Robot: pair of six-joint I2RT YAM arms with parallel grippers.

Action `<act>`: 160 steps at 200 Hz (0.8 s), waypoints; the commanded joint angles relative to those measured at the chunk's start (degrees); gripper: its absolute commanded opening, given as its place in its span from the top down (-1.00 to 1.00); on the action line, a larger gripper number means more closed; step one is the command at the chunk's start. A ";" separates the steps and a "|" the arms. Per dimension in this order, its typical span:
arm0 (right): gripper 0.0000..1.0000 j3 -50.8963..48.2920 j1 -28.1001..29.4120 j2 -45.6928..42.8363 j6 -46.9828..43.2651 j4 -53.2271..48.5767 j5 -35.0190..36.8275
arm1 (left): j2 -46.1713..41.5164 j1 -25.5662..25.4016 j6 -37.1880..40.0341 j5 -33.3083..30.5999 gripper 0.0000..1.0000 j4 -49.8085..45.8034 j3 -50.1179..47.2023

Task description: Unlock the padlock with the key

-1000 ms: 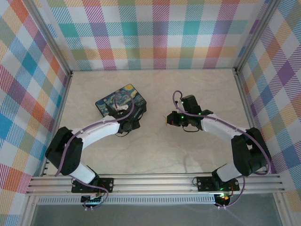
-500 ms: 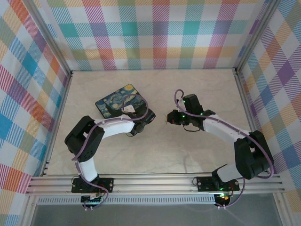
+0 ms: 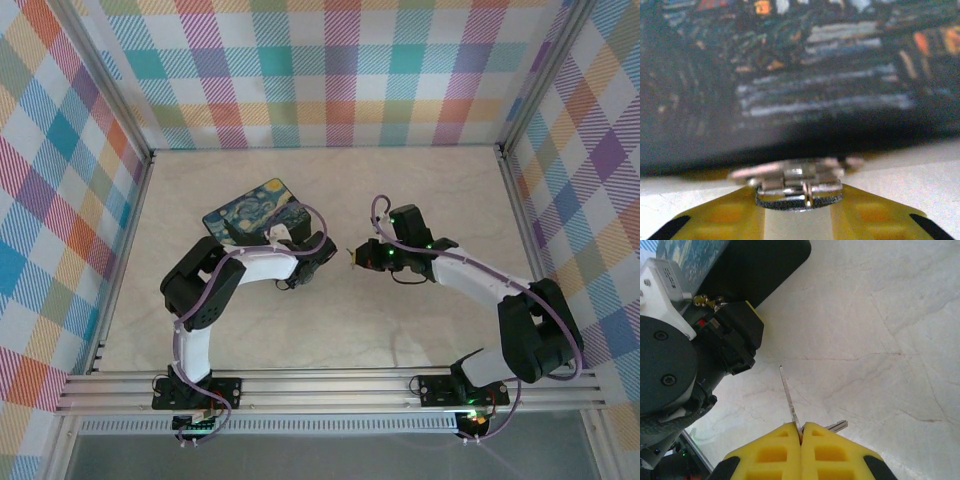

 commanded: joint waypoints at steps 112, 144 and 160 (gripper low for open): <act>1.00 -3.31 3.85 -2.49 -0.91 -1.59 -1.01 | -13.15 1.75 13.60 11.41 0.17 -11.81 3.82; 1.00 -1.89 3.76 -2.53 -0.21 -2.93 -0.92 | -15.45 3.60 23.43 8.42 -0.21 -19.00 9.07; 1.00 -0.90 3.76 -2.29 -0.19 -3.89 -0.57 | -15.04 5.75 30.42 7.02 -0.39 -19.76 10.17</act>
